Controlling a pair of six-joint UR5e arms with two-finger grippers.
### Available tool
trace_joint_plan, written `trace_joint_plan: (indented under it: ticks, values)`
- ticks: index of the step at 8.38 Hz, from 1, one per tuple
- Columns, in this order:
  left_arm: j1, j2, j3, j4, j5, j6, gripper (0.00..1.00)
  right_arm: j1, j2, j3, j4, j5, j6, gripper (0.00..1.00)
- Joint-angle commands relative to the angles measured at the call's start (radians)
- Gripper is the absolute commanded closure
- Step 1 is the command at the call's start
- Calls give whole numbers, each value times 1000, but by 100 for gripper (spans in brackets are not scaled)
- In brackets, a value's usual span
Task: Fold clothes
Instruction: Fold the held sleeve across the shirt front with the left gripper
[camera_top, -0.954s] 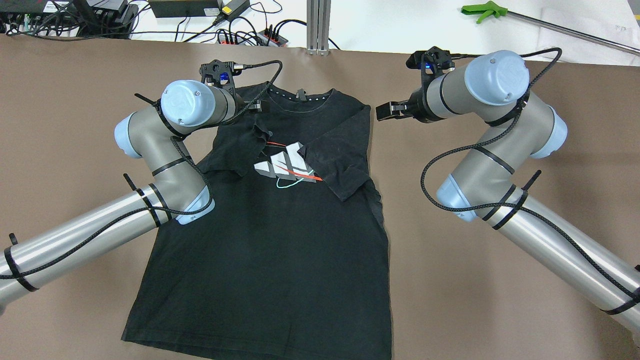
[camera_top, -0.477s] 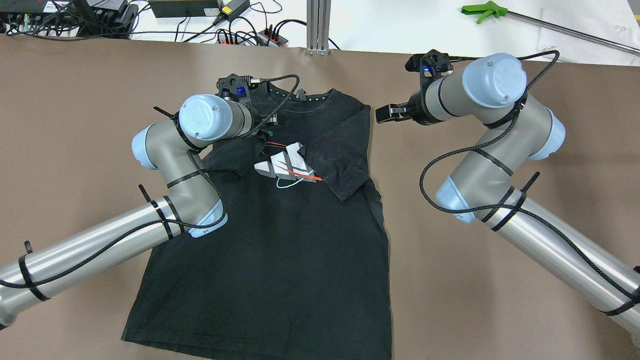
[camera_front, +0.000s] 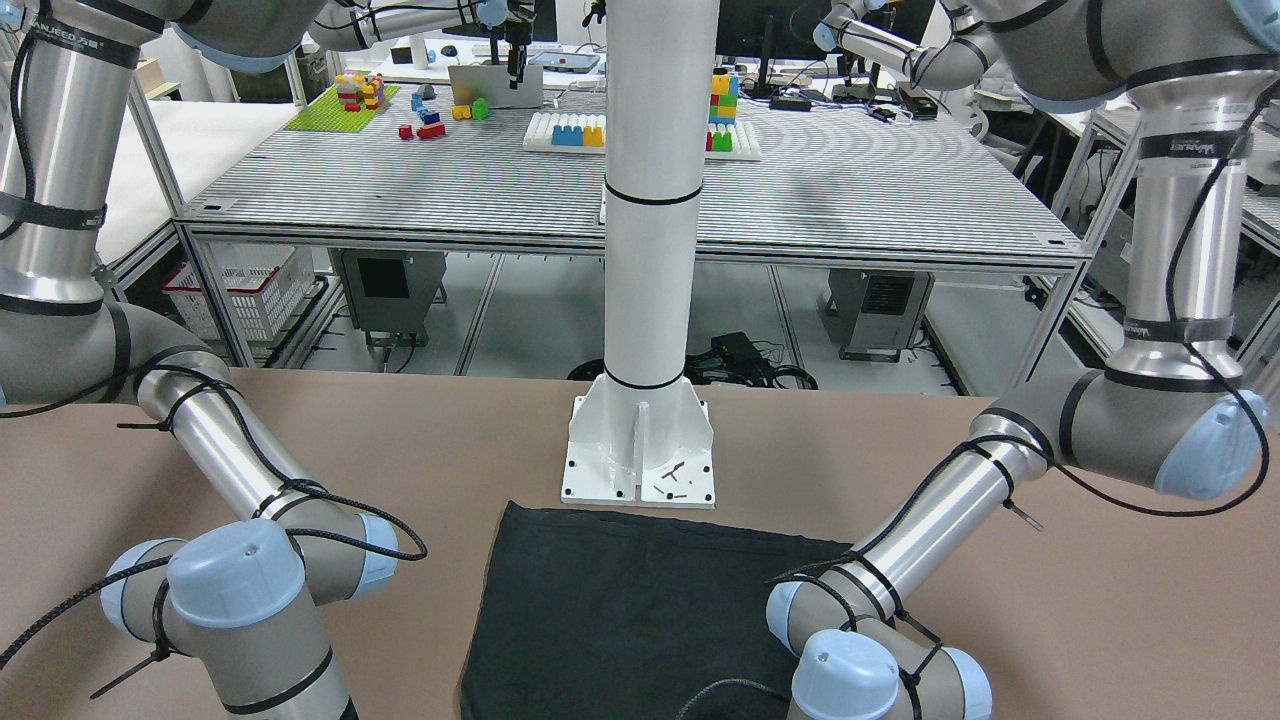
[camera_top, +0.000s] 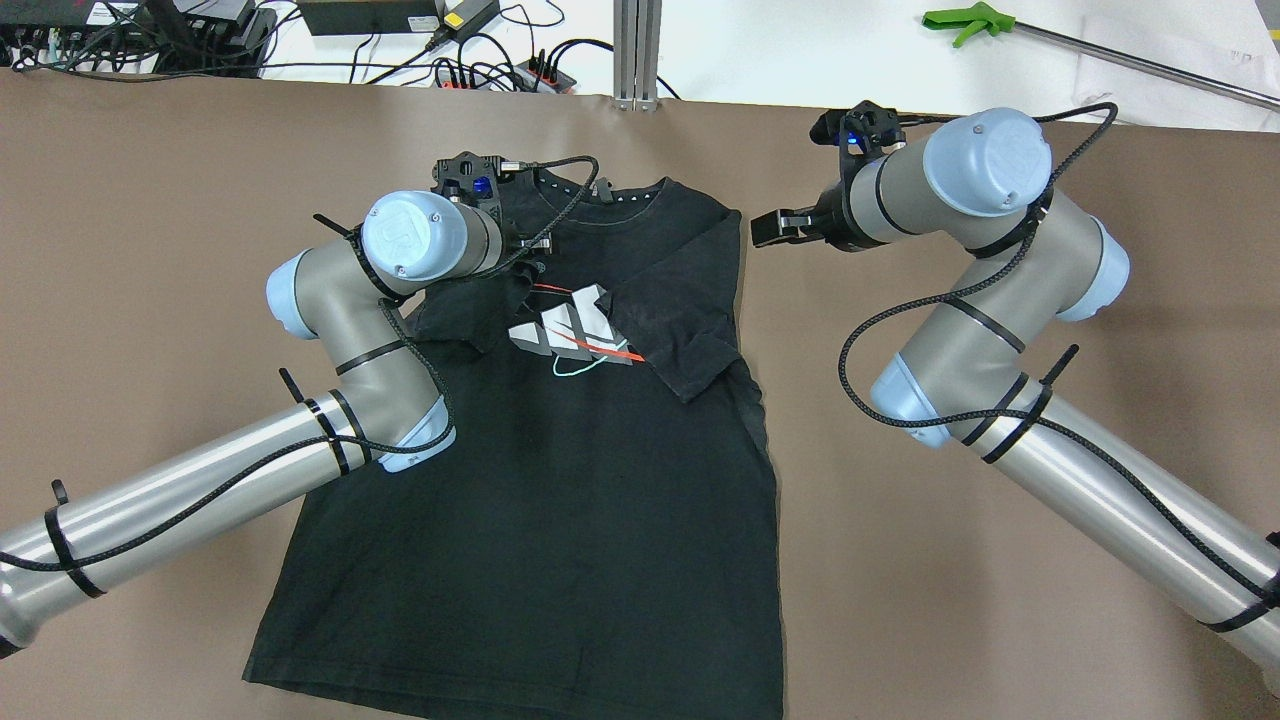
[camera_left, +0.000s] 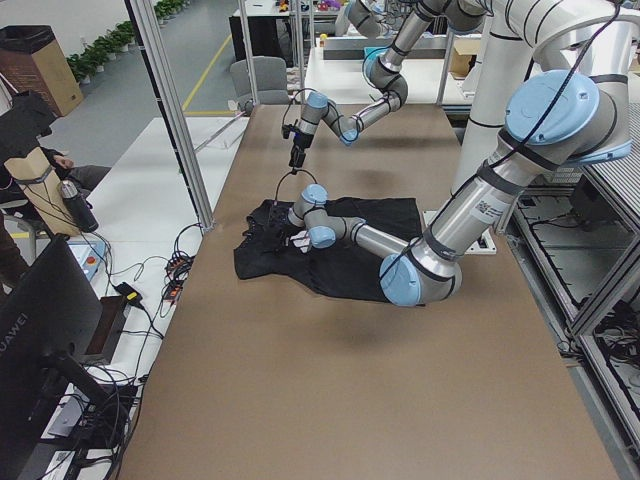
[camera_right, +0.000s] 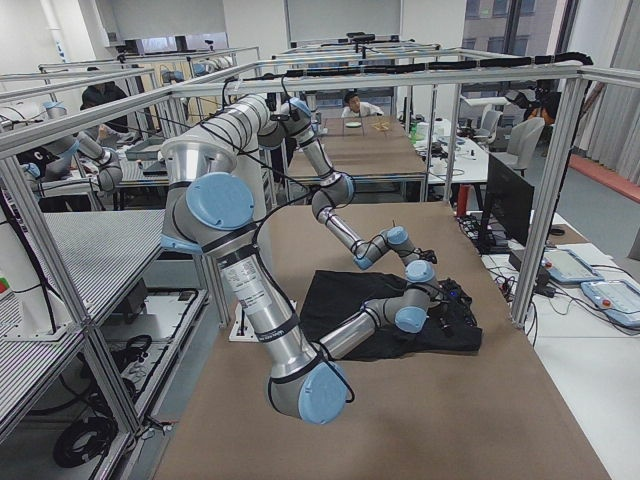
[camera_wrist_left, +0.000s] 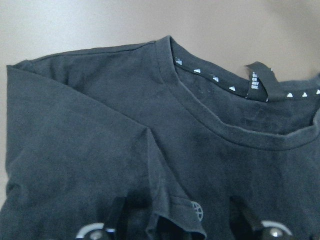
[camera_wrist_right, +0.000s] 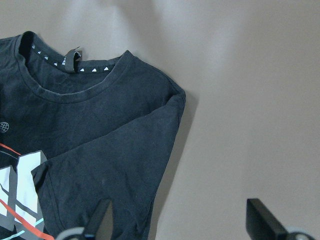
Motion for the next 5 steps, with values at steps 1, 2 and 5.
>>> trace_joint_plan:
  ticks: [1, 2, 5]
  values:
    - [-2, -60, 67, -1, 2, -2, 24, -2, -2, -1, 0, 0, -2, 6]
    - [-2, -99, 106, -1, 4, -5, 24, -2, -3, -1, 1, -2, -2, 6]
    - [1, -184, 182, -1, 5, -17, 24, -2, -11, -1, 3, -2, -5, 6]
